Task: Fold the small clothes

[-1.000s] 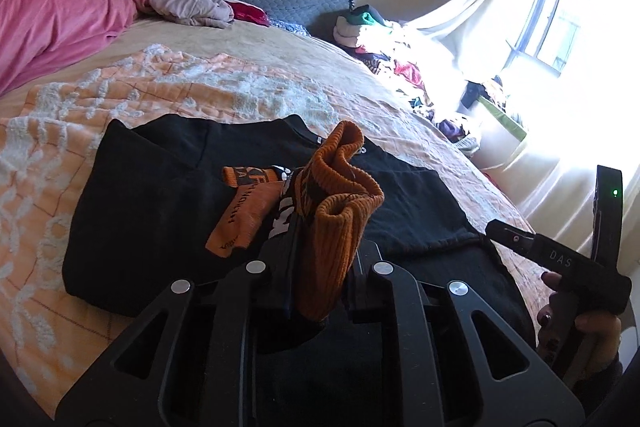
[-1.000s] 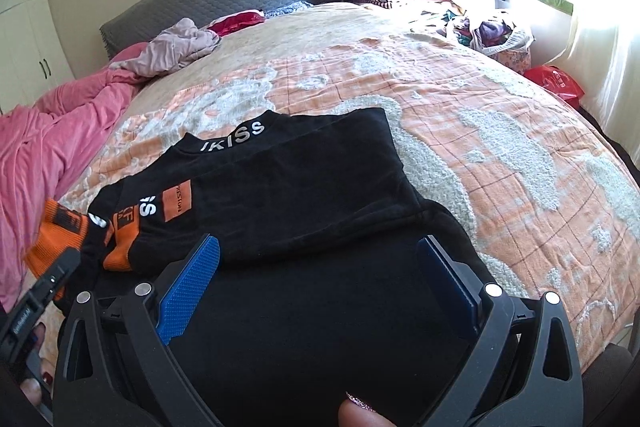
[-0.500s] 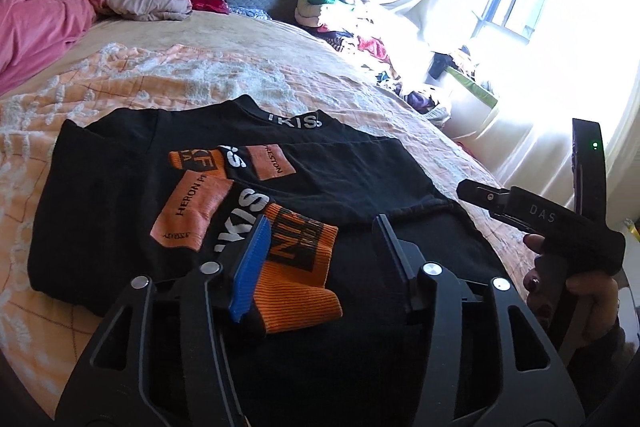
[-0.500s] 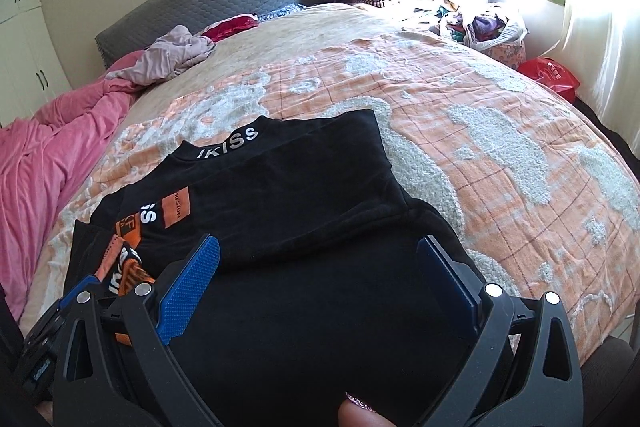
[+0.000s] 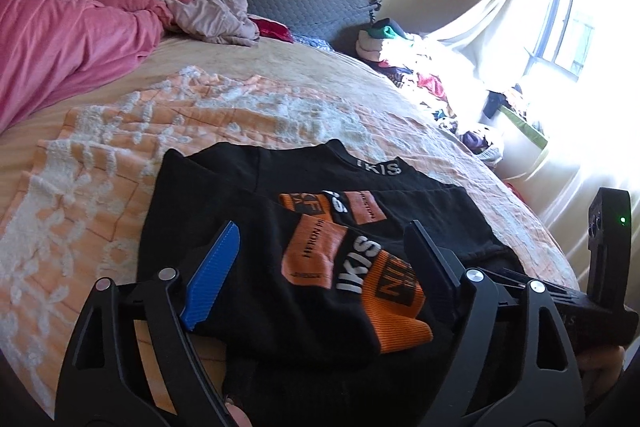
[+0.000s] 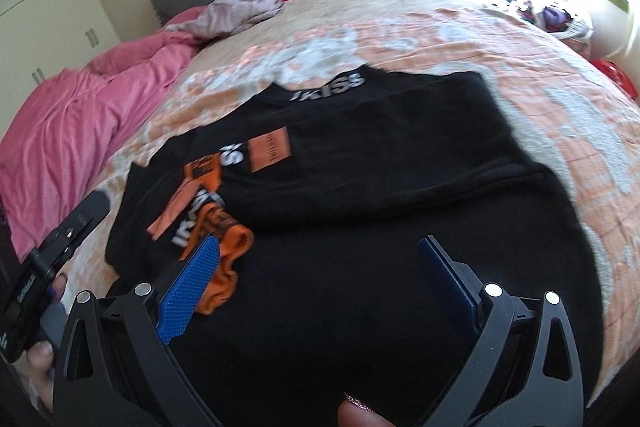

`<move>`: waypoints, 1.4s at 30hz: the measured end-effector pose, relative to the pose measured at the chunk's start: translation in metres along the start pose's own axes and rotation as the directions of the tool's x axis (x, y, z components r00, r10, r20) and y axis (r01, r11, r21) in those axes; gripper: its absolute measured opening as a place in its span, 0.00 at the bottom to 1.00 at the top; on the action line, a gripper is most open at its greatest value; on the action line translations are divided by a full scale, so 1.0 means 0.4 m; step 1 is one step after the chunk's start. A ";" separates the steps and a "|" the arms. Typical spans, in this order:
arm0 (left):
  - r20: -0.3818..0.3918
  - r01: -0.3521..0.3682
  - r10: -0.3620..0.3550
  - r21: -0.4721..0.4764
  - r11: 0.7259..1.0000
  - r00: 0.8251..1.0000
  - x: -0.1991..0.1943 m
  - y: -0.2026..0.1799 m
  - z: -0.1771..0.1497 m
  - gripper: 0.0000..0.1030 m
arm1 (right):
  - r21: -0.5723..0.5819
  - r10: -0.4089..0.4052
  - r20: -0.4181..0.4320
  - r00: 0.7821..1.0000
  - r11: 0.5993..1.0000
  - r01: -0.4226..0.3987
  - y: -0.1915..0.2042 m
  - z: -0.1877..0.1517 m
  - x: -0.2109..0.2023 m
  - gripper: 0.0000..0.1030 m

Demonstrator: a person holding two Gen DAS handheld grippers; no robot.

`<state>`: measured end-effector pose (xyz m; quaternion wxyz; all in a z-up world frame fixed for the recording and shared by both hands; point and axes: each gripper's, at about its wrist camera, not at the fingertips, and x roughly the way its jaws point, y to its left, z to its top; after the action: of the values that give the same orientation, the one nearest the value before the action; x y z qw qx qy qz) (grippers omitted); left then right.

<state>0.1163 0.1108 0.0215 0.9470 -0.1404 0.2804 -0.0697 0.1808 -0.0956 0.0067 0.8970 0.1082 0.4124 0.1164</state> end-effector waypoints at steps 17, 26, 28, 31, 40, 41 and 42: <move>0.015 -0.098 0.100 -0.124 0.988 0.995 -0.030 0.114 0.027 0.91 | -0.181 0.127 -0.048 0.991 0.974 -0.133 0.177 -0.005 0.104 0.08; 0.010 -0.153 0.157 -0.174 0.973 0.988 -0.047 0.171 0.038 0.91 | -0.297 0.147 0.037 0.988 0.946 -0.130 0.218 0.079 0.044 0.07; 0.010 -0.163 0.168 -0.184 0.969 0.986 -0.049 0.183 0.043 0.91 | -0.313 0.146 0.052 0.988 0.942 -0.122 0.214 0.101 0.030 0.07; 0.016 -0.166 0.172 -0.198 0.966 0.985 -0.050 0.193 0.056 0.91 | -0.333 0.140 0.078 0.987 0.937 -0.106 0.203 0.134 0.010 0.06; -0.004 -0.112 0.113 -0.166 0.980 0.994 0.004 0.140 0.105 0.91 | -0.331 0.082 0.165 0.983 0.943 -0.023 0.116 0.207 -0.051 0.06; -0.006 -0.103 0.104 -0.161 0.982 0.995 0.010 0.134 0.112 0.91 | -0.325 0.073 0.173 0.982 0.946 -0.013 0.101 0.215 -0.057 0.06; -0.007 -0.093 0.093 -0.157 0.983 0.996 0.015 0.127 0.121 0.91 | -0.319 0.062 0.182 0.981 0.948 -0.001 0.088 0.222 -0.062 0.06</move>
<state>0.1508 0.1687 0.0417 0.9352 -0.2013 0.2912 -0.0029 0.2288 -0.0784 0.0909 0.9359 -0.0203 0.2992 0.1847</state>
